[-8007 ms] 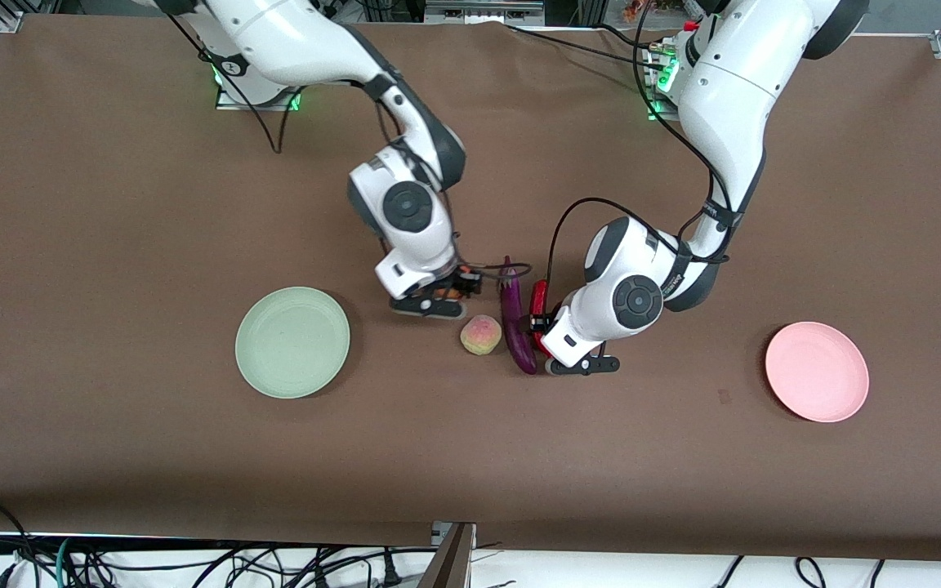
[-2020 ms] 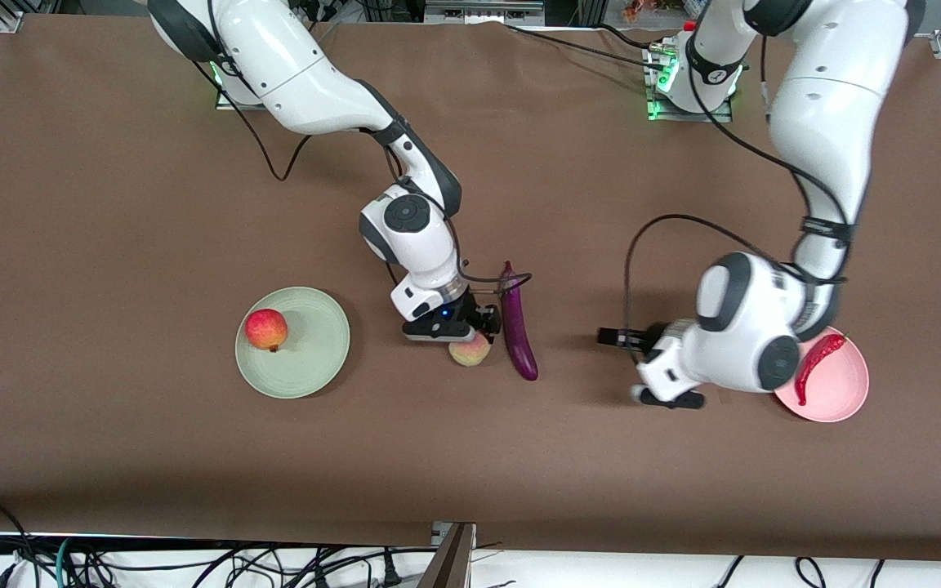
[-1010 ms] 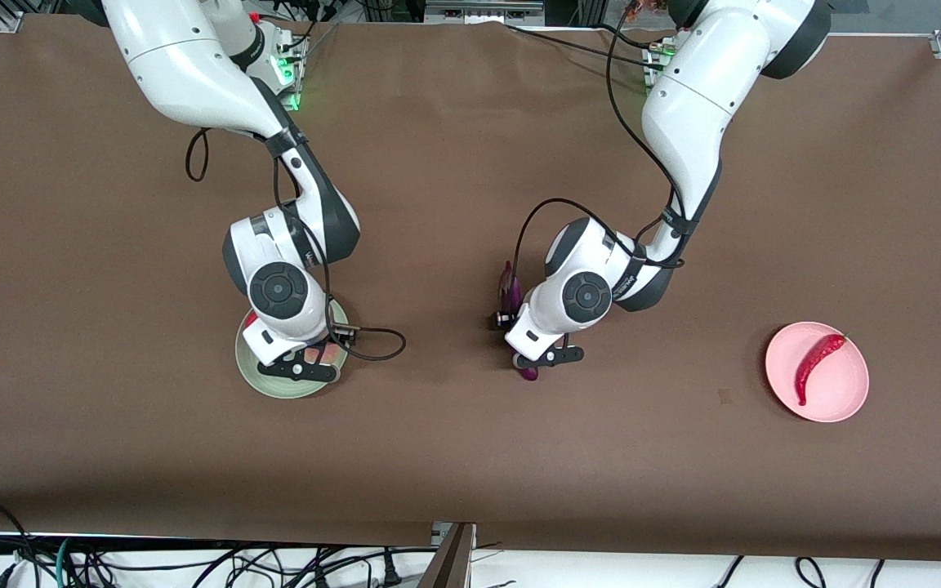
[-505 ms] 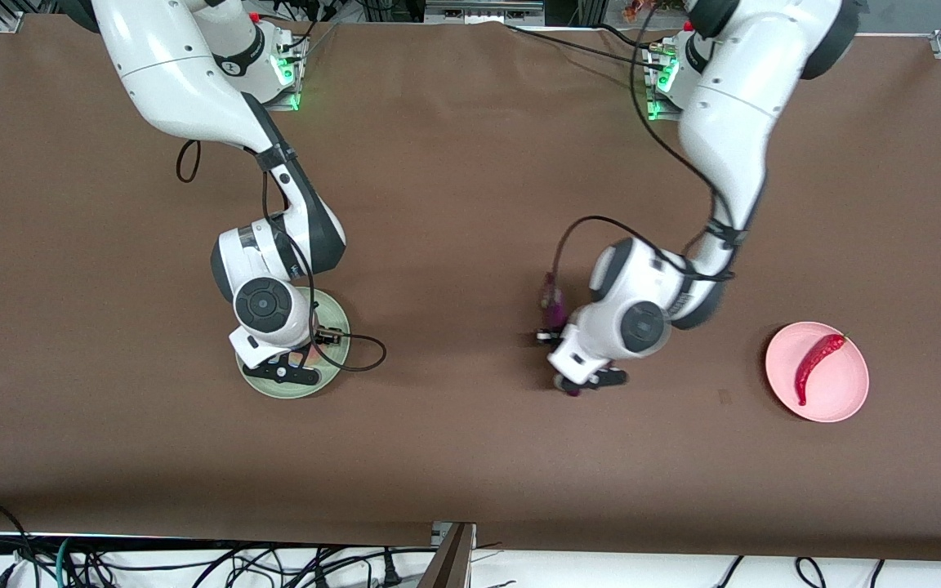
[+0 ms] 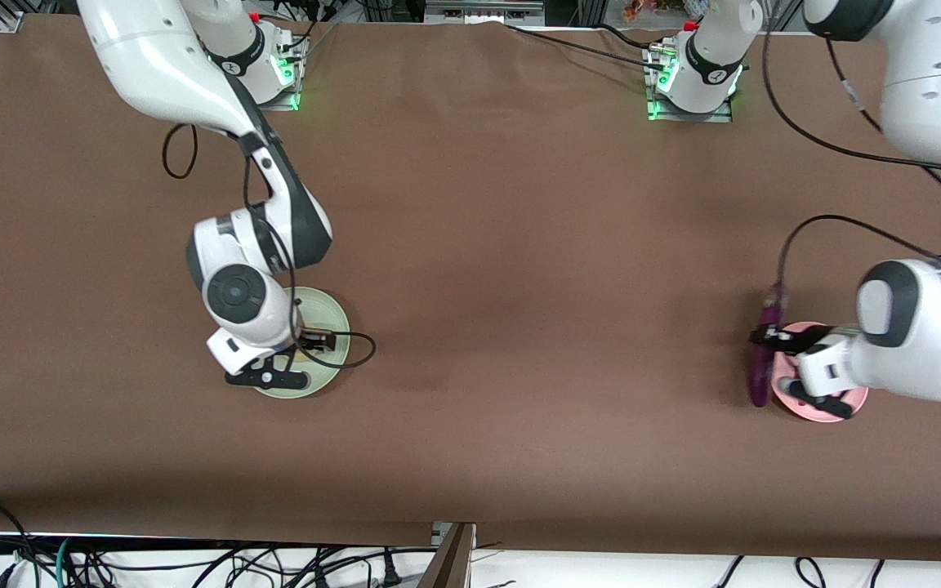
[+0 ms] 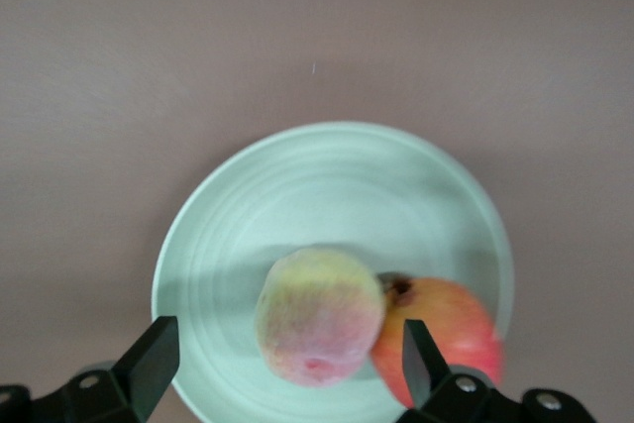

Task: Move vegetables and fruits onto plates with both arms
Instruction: 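Place the peach on the green plate while the left gripper carries the eggplant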

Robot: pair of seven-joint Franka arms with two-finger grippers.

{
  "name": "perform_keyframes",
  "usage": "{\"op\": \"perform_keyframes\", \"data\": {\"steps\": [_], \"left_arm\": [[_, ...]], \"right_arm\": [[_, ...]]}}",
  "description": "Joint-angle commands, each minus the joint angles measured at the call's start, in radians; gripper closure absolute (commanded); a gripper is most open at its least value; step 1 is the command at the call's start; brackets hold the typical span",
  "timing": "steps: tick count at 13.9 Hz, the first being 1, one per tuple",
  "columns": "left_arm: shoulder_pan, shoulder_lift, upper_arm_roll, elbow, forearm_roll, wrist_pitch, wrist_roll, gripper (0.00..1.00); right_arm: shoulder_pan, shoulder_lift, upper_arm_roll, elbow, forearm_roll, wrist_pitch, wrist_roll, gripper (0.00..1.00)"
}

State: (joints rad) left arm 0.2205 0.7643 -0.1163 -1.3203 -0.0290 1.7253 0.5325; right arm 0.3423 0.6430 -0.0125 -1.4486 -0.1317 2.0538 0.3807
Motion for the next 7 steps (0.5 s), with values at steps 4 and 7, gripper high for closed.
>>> {"op": "perform_keyframes", "data": {"steps": [4,7], "left_arm": [[0.034,0.035,0.006,-0.020,0.169,0.103,0.135,1.00],[0.046,0.069,0.006,-0.020,0.167,0.184,0.187,1.00]], "right_arm": [[-0.014,-0.233,-0.089,-0.032,-0.003,-0.226,-0.322,0.01],[-0.072,-0.347,-0.080,-0.042,0.033,-0.351,-0.335,0.01]]}}
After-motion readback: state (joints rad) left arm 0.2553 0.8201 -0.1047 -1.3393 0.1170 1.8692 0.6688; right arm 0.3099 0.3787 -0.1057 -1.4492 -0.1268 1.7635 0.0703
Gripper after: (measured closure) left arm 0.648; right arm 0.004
